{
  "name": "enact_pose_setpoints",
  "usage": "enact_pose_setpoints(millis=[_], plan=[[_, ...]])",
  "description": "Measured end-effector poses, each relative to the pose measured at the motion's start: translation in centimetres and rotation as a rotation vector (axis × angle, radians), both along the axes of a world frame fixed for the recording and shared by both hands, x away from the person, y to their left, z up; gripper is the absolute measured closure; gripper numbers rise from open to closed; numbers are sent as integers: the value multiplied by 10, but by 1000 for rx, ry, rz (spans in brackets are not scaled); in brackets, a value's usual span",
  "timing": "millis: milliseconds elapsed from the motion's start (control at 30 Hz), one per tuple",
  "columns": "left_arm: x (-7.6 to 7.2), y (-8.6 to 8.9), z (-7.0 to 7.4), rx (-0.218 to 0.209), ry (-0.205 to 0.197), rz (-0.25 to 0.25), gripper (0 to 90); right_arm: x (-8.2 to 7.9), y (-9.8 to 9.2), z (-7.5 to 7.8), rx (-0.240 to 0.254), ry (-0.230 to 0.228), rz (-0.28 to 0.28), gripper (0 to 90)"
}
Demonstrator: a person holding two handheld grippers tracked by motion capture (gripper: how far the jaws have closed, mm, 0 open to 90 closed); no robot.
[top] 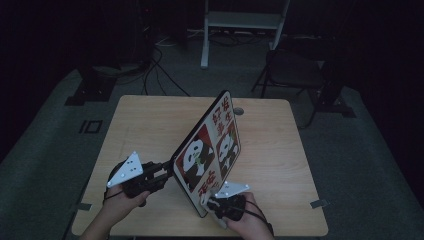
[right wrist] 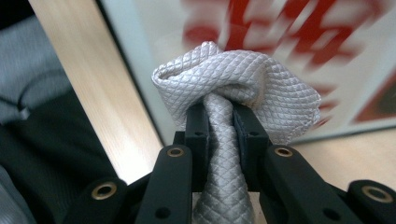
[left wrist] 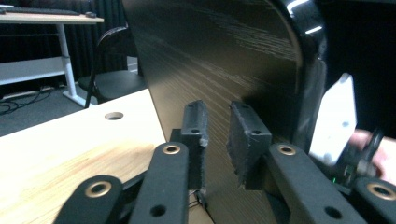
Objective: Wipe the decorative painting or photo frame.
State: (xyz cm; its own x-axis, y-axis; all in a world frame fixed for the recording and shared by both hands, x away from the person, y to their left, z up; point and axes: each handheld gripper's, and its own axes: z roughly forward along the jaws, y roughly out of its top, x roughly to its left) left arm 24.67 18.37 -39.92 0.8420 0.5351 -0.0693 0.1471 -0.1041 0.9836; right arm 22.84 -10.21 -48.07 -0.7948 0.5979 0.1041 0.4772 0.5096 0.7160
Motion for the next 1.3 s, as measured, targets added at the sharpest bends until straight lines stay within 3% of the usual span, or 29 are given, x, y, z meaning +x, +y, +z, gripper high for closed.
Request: enact_pose_setpoints(millis=[67, 167, 333, 500, 700, 1100, 1233, 1300], plan=[[-1, -1, 0, -5, 0, -4, 731, 0, -3, 6, 21, -12, -7, 782], [-3, -6, -1, -2, -3, -23, 732, -3, -16, 42, 120, -103, -40, 782], [-6, -13, -1, 7, -6, -47, 731, -12, -24, 78, 237, -176, -25, 781], [-9, -19, -1, 19, -4, -70, 731, -27, -26, 104, 297, -239, 5, 781], [-11, -24, -1, 24, -7, -85, 730, -39, -22, 118, 341, -274, 52, 780], [-14, -28, -1, 31, -11, -85, 730, -43, -9, 124, 396, -277, 118, 768], [-14, -29, -2, 36, -8, -87, 730, -46, -2, 129, 415, -289, 146, 699], [-15, -30, -2, 36, -7, -85, 730, -47, 2, 131, 395, -317, 139, 678]])
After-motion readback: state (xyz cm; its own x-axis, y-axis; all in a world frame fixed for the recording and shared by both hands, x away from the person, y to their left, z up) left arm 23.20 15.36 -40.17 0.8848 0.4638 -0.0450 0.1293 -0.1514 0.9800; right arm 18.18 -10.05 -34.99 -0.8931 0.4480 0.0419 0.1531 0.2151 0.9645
